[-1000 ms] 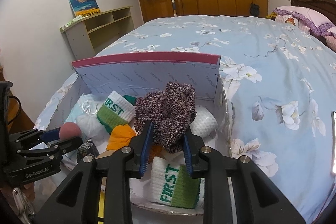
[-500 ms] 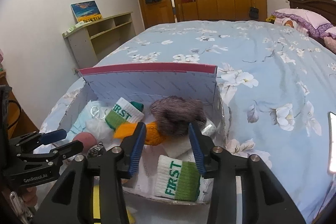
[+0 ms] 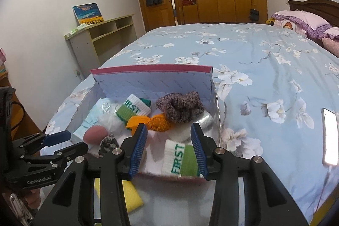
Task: Organize soft objects
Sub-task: 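Open the left tool to drop the pink sponge while the right tool releases the sock, then withdraw both tools from the box toward the yellow sponge and green bow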
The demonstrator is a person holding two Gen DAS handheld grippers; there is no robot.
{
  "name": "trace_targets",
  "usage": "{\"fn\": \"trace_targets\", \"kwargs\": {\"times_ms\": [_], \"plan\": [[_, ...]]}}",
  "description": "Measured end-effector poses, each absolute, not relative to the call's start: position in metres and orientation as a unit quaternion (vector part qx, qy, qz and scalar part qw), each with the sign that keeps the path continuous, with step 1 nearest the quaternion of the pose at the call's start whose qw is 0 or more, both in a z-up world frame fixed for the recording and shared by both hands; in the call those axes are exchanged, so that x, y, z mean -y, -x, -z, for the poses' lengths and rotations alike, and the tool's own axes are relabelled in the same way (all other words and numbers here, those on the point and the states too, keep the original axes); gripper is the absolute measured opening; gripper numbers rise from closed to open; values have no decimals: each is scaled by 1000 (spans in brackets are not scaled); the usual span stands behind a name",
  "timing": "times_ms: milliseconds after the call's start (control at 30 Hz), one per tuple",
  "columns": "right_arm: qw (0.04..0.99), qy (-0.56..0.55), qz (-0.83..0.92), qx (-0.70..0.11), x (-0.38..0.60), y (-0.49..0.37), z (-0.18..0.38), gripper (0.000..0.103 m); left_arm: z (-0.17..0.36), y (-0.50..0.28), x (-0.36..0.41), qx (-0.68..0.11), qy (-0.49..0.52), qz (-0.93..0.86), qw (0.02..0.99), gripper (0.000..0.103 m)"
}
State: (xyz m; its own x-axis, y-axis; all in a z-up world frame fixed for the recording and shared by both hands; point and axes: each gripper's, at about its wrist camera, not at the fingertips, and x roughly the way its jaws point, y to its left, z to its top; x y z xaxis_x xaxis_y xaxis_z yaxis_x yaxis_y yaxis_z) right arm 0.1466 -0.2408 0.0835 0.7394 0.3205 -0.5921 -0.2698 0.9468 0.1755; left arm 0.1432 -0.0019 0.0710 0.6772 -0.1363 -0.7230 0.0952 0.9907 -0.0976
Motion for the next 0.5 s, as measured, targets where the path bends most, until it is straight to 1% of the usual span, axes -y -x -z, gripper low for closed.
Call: {"fn": "trace_targets", "kwargs": {"times_ms": [500], "plan": [[927, -39, -146, -342, 256, -109, -74, 44, -69, -110, 32, -404, -5, 104, 909, 66]]}}
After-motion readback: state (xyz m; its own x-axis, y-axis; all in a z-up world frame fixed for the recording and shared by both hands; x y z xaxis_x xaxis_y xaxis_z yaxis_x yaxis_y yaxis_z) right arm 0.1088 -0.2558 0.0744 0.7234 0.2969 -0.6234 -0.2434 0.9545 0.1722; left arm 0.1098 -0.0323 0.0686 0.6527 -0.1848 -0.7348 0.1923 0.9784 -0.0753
